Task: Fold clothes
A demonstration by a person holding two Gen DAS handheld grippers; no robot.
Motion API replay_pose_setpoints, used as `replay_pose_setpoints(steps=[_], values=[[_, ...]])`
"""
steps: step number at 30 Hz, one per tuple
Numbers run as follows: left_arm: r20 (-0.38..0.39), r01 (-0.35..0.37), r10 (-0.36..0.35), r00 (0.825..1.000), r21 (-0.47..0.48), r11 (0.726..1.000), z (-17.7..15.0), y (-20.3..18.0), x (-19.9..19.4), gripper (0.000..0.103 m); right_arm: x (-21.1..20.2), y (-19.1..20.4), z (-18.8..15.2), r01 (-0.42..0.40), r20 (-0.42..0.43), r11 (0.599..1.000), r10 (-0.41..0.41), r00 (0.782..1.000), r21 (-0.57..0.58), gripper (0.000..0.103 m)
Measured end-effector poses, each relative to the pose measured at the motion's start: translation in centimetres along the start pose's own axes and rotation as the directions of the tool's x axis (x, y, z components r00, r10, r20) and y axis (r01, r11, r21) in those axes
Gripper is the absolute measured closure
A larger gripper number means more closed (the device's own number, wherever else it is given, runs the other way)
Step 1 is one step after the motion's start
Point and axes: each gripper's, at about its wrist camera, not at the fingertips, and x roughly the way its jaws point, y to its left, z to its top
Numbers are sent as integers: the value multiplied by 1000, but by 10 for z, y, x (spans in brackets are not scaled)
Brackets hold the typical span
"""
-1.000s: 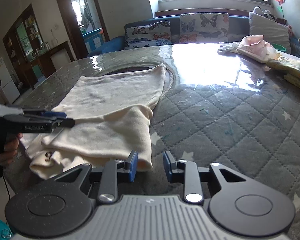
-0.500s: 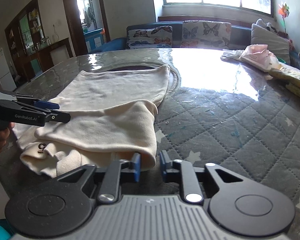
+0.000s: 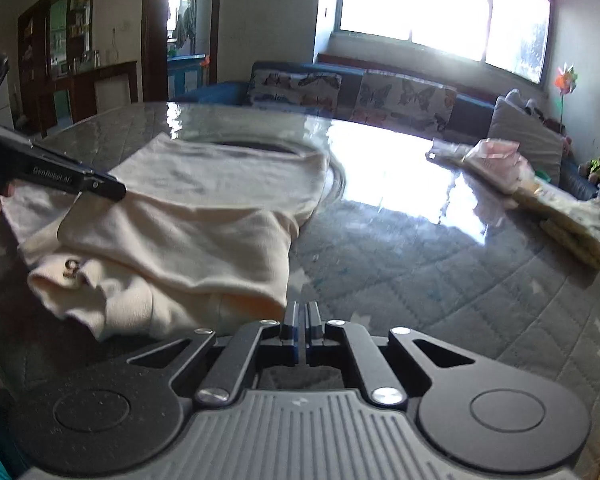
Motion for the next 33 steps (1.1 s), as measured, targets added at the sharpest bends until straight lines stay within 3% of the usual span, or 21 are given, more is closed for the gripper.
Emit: replay_pose_setpoints(steps=[7, 14, 20, 25, 29, 33], values=[[-10, 0, 0, 1000, -1, 1000, -3, -1, 3, 80, -6, -7, 26, -46, 55, 998, 44, 998, 30, 97], [-13, -11, 11, 1000, 0, 1000, -3, -1, 5, 79, 37, 7, 61, -96, 86, 995, 97, 992, -8, 96], [-12, -10, 10, 1000, 5, 1000, -3, 1, 5, 75, 69, 7, 54, -59, 11, 998, 59, 998, 6, 96], [-11, -12, 12, 1000, -2, 1000, -4, 3, 6, 71, 58, 2, 52, -28, 12, 1000, 27, 1000, 8, 96], [-6, -12, 12, 1000, -13, 1000, -5, 3, 1, 67, 57, 4, 62, -51, 48, 999, 51, 998, 5, 96], [8, -26, 27, 1000, -36, 999, -7, 10, -10, 63, 70, 8, 64, -58, 26, 998, 58, 998, -2, 95]])
